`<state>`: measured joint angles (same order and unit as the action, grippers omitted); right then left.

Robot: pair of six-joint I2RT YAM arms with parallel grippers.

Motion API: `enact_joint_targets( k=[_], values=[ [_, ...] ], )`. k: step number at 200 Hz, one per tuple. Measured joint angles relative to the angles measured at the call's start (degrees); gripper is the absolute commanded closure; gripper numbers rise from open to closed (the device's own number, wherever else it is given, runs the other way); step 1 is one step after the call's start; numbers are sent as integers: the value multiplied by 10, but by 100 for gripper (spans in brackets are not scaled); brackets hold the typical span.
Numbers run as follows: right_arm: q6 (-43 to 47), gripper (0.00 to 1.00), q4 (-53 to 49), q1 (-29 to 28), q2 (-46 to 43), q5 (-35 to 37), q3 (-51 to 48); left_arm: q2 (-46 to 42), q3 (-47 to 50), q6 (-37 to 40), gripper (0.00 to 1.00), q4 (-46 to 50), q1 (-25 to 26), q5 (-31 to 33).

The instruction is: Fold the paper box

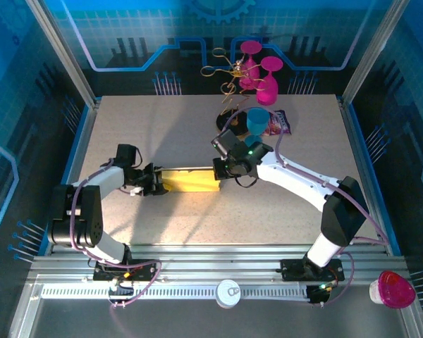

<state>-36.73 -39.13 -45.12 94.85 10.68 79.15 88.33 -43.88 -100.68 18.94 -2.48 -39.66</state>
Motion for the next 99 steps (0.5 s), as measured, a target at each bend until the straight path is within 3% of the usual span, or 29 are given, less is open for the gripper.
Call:
enact_joint_targets(
  k=[62,76,99],
  values=[
    [-28,100,-7,-23,0,33,0,0,0,1,67,1,0,0],
    [-30,100,-7,-26,1,44,-1,0,0,1,61,1,0,0],
    [-30,100,-2,-27,5,54,-1,0,0,-2,40,-1,-1,0]
  ],
)
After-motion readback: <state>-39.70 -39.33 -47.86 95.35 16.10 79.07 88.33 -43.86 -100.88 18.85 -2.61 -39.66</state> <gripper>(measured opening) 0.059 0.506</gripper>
